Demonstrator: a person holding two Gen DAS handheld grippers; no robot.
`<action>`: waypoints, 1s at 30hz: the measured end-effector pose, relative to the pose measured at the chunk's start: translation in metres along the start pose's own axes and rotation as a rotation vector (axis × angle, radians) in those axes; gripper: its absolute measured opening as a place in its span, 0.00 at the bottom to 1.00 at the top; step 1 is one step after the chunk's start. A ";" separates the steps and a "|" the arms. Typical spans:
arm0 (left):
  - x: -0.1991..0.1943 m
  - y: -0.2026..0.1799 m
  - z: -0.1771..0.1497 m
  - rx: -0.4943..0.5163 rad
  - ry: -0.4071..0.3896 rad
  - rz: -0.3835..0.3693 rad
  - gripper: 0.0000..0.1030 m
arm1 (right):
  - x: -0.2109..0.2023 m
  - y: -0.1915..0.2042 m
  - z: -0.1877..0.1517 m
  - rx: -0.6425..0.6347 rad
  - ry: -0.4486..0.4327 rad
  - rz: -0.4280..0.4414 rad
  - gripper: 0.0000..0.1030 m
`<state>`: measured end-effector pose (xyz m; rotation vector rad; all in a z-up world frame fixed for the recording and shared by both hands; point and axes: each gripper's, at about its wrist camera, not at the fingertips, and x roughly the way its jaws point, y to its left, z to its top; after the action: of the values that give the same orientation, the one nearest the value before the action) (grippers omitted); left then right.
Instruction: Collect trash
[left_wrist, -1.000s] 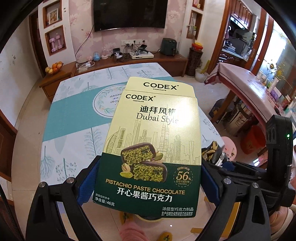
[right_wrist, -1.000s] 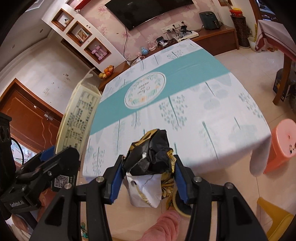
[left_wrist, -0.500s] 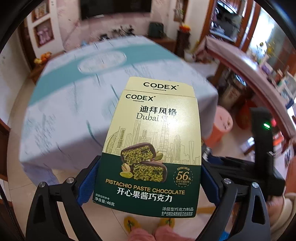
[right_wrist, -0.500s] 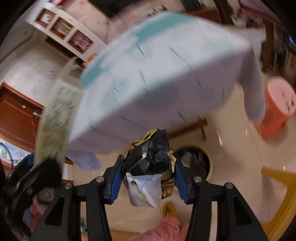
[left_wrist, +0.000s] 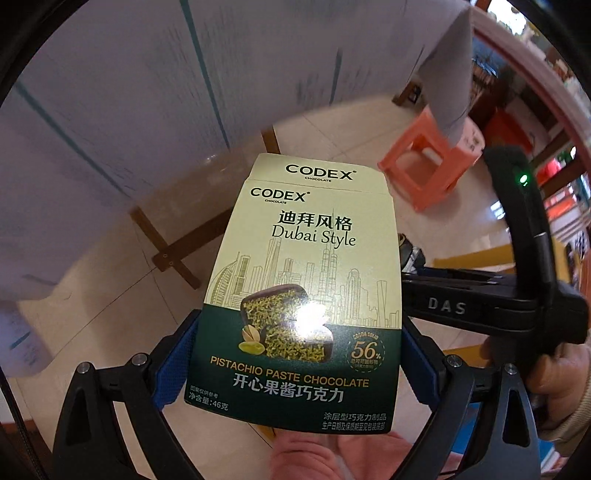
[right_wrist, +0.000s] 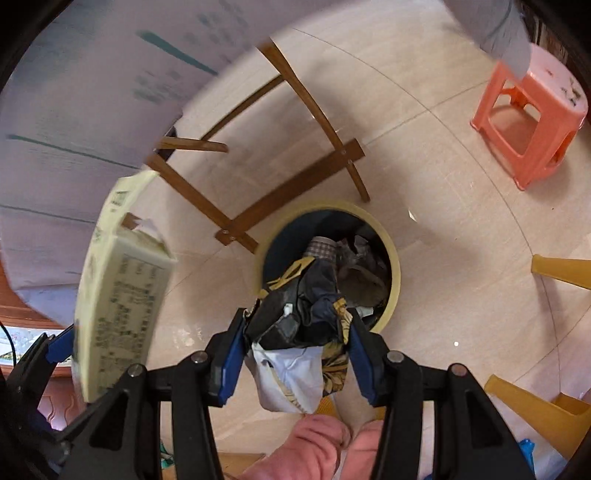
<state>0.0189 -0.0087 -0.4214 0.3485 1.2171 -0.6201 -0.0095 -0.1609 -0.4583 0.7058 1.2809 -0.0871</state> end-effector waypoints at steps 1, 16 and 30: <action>0.015 0.003 -0.001 0.007 0.004 0.011 0.93 | 0.012 -0.003 0.001 0.000 -0.001 -0.003 0.50; 0.125 0.059 -0.006 -0.092 0.015 0.015 0.94 | 0.103 -0.028 0.004 0.050 0.006 0.022 0.68; 0.110 0.067 -0.005 -0.142 -0.022 0.030 0.94 | 0.096 -0.018 0.009 -0.011 -0.024 -0.040 0.79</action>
<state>0.0799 0.0188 -0.5314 0.2393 1.2256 -0.5075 0.0202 -0.1494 -0.5515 0.6682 1.2723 -0.1211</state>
